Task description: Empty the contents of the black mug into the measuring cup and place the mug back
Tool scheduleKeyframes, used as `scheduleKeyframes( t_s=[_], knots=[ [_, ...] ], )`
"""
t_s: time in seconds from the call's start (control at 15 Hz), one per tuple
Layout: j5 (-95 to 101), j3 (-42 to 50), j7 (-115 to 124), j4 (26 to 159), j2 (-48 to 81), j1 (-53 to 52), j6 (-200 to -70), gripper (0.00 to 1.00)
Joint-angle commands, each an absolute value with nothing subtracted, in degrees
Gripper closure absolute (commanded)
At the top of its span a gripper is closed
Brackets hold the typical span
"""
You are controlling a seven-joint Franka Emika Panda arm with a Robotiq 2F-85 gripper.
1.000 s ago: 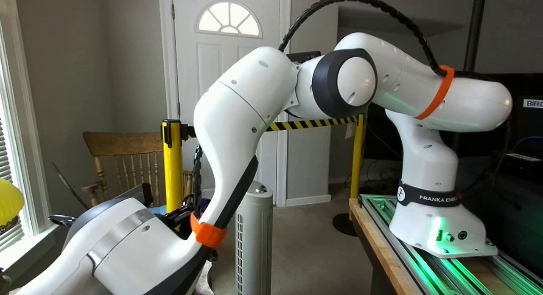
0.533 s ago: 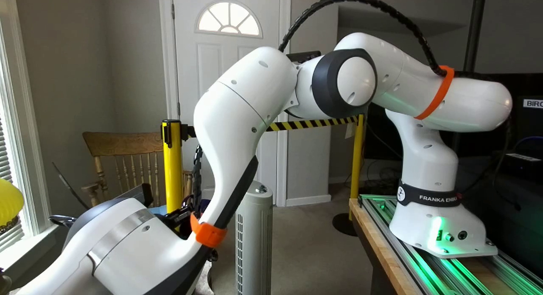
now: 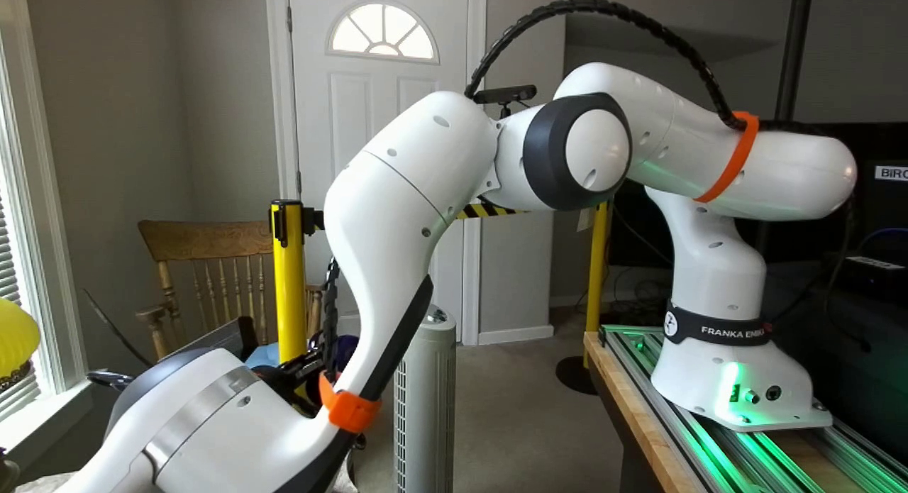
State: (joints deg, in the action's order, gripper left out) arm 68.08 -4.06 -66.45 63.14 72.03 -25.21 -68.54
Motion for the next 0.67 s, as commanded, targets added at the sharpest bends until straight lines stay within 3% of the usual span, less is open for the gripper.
scheduleKeyframes(
  t_s=[0.0, 0.6],
  knots=[
    [69.09, -2.27, -69.8, 56.32, 76.24, -27.52, -63.11, 0.95],
    [69.77, 1.34, -69.29, 48.79, 81.41, -30.41, -60.75, 0.95]
  ],
)
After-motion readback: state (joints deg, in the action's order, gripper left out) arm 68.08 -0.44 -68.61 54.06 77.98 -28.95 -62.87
